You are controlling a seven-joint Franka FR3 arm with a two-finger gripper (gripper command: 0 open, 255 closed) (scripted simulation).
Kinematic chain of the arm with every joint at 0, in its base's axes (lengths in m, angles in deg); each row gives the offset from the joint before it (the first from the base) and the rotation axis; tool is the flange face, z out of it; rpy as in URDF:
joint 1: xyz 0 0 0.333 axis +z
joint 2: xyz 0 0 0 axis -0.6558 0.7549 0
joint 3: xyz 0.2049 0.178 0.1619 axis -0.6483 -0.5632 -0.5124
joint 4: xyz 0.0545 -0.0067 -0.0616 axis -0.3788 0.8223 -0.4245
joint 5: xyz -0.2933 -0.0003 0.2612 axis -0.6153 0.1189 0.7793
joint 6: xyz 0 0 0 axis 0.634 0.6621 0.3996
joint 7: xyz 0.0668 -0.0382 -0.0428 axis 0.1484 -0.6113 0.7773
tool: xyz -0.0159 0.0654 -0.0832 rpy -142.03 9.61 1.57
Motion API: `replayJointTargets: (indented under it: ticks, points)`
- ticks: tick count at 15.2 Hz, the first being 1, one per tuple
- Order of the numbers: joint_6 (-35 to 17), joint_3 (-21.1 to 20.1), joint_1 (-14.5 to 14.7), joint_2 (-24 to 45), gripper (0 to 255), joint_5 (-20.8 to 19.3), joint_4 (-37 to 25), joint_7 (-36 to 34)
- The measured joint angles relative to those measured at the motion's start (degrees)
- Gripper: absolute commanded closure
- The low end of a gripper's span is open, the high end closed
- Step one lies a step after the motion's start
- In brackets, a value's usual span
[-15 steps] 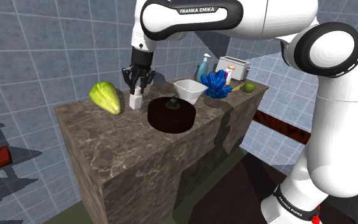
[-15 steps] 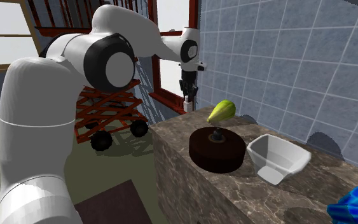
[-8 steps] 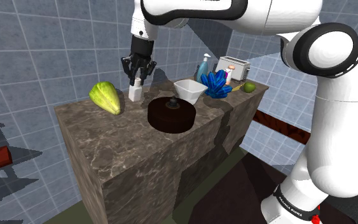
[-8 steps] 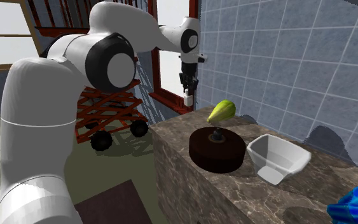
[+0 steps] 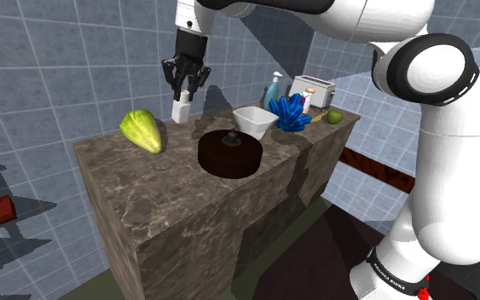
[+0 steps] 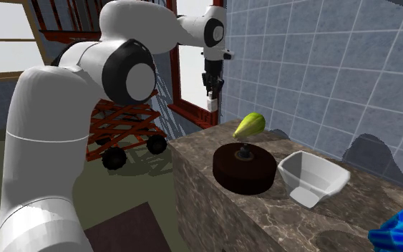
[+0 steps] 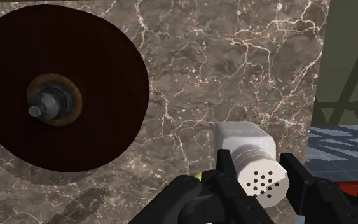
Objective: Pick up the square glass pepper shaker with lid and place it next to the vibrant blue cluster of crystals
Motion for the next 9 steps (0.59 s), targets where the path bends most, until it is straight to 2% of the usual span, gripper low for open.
replayJointTargets:
  ticks: [7, 9]
  points:
    - [6.7, 0.0, 1.0, 2.7, 255, -0.8, -9.4, -0.6]
    - [6.5, 0.2, -0.4, 1.0, 255, -0.1, -7.4, 0.8]
